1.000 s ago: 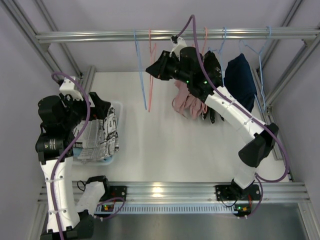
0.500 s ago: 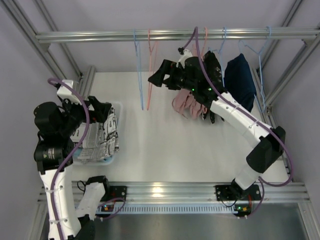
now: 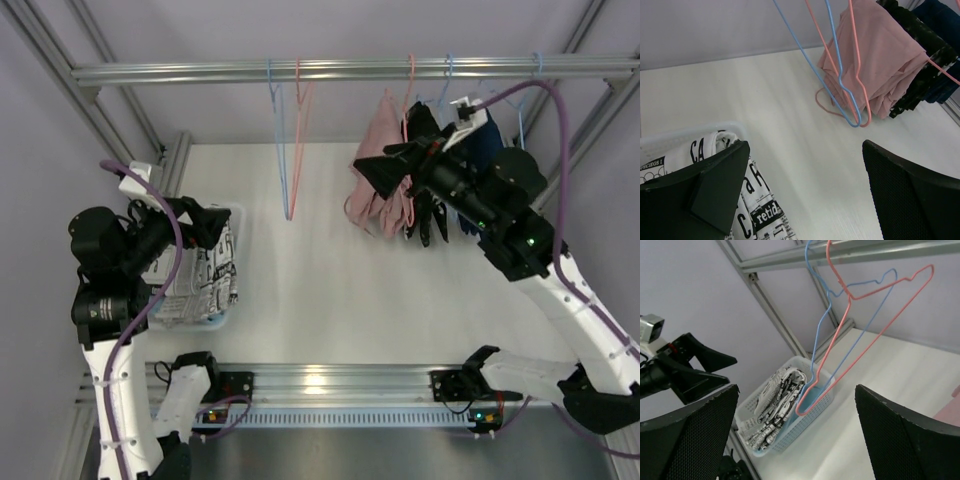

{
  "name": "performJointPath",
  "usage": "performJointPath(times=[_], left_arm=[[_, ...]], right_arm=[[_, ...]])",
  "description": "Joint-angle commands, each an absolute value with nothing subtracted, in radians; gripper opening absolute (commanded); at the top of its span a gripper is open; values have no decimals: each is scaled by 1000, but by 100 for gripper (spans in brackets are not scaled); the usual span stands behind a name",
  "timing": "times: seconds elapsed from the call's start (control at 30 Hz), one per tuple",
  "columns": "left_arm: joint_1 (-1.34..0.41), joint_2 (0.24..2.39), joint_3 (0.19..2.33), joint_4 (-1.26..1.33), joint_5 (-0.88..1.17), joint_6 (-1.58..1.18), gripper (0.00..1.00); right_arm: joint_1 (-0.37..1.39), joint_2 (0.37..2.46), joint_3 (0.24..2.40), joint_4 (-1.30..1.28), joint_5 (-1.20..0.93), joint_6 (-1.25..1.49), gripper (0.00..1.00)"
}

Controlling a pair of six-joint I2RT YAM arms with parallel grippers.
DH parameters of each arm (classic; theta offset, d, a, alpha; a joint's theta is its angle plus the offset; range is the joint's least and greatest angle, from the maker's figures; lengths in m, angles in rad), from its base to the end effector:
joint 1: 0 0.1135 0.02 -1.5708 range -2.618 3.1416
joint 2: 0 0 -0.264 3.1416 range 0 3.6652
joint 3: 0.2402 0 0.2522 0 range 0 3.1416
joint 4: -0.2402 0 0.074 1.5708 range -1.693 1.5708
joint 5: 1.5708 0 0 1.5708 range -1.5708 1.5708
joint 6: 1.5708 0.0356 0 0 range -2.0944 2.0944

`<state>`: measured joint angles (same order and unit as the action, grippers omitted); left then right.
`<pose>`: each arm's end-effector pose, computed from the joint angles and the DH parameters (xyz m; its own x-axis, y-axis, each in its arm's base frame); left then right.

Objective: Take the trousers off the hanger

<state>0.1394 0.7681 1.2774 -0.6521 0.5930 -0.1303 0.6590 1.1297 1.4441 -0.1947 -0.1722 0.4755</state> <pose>0.1188 -0.0034 0.4540 -0.1959 -0.1363 -0.9711 0.4106 0.8879 -0.2075 0.1781 0.1456 0.4981 -0.2538 0.3739 -0.8921 -0.6991 0.5664 0.4363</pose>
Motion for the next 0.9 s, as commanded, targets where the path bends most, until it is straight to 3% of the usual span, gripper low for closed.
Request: performJointPath(times=[0.0, 0.33, 0.73, 0.87], left_arm=[[144, 769, 1267, -577, 634, -141, 99], [144, 785, 1275, -563, 630, -141, 99], [146, 784, 1270, -571, 601, -127, 99], [144, 790, 1256, -565, 598, -120, 99]], right_arm=[[618, 1054, 1407, -185, -144, 413, 98], [417, 1075, 1379, -273, -204, 422, 95], [385, 1259, 1424, -270, -190, 448, 89], [368, 1267, 1358, -87, -314, 512, 77]])
